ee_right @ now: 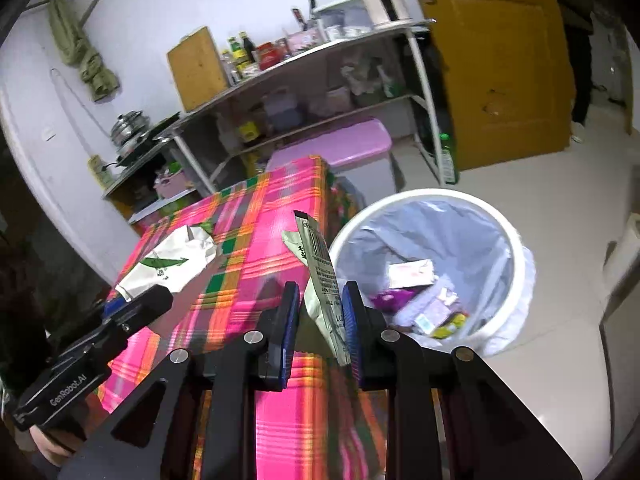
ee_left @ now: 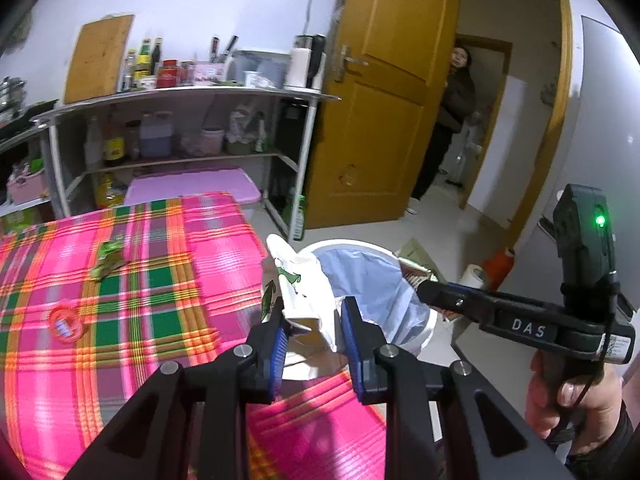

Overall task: Collect trash
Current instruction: 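Carry the white paper and paper strip over the bin, then open both grippers over the bin to drop paper and strip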

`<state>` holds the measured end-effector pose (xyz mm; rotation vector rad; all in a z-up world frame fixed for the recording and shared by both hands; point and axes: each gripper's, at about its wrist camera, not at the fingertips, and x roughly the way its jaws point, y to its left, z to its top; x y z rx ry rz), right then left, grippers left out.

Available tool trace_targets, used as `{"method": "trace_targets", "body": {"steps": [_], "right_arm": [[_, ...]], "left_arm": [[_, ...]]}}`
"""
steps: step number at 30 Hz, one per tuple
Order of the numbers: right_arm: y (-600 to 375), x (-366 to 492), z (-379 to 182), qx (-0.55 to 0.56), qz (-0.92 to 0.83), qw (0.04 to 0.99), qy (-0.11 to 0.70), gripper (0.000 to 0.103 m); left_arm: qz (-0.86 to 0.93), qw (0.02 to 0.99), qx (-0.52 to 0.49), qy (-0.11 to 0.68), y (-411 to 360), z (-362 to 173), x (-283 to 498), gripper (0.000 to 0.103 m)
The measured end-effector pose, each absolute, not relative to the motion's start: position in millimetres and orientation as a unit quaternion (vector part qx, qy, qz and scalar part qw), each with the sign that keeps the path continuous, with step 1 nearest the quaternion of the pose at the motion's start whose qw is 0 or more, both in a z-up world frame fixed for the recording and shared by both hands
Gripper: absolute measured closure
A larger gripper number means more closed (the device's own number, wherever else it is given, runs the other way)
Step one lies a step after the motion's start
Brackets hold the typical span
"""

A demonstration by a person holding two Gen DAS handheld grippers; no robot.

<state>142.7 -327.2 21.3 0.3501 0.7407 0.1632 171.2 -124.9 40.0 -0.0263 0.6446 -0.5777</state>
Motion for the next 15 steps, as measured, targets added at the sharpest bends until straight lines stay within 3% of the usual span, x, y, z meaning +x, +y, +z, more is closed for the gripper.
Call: {"method": "trace_targets", "body": {"steps": [15], "right_arm": [[-386, 175, -36, 0.207, 0.026, 0.887, 0.411, 0.078]], "left_arm": [[-0.320, 0.874, 0.003, 0.366, -199, -10, 235, 0.075]]}}
